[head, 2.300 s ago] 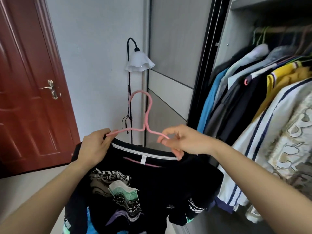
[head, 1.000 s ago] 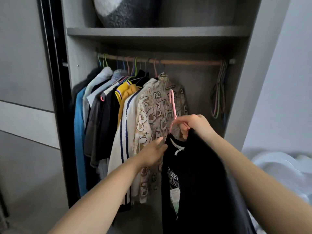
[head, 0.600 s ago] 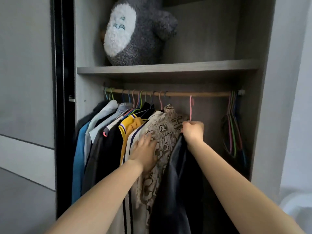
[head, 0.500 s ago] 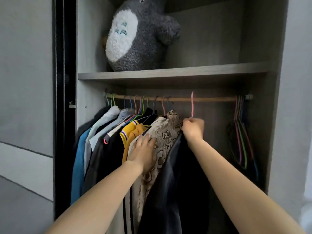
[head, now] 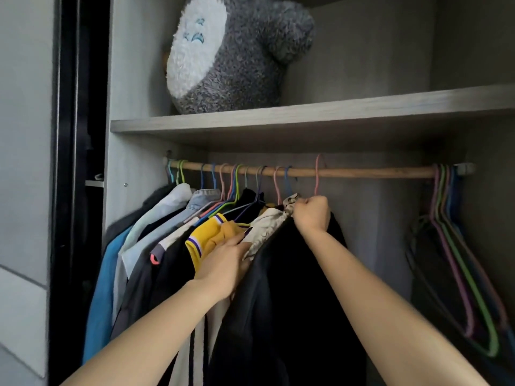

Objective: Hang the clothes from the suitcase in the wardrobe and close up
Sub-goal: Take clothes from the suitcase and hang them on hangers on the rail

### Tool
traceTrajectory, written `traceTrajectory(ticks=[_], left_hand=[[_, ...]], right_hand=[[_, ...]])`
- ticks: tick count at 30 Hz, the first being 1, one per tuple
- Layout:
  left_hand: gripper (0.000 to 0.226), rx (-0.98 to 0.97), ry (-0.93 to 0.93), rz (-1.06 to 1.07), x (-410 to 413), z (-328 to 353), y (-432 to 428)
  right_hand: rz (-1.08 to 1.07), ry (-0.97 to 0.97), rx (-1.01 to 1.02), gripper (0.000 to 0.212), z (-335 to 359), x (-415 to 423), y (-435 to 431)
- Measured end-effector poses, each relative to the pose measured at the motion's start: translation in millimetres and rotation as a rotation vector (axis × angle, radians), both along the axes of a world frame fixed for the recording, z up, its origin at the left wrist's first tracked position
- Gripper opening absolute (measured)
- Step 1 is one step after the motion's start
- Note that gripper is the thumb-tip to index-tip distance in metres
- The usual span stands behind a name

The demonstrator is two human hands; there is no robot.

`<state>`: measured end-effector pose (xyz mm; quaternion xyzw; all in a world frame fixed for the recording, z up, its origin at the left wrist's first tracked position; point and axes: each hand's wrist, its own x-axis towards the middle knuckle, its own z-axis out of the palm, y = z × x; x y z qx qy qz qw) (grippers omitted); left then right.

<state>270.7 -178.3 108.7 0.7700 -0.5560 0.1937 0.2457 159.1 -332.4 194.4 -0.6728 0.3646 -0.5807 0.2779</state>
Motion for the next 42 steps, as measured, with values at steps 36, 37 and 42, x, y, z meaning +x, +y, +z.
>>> traceTrajectory(ticks=[36, 37, 42], left_hand=[[0.040, -0.075, 0.600, 0.743, 4, -249, 370], [0.041, -0.065, 0.622, 0.789, -2, -262, 389], [0.038, -0.011, 0.783, 1.008, -39, -334, 487]], right_hand=[[0.732, 0.864, -0.449, 0.041, -281, 67, 331], [0.786, 0.927, -0.416, 0.044, -300, 67, 346], [1.029, 1.197, -0.336, 0.056, -388, 65, 428]])
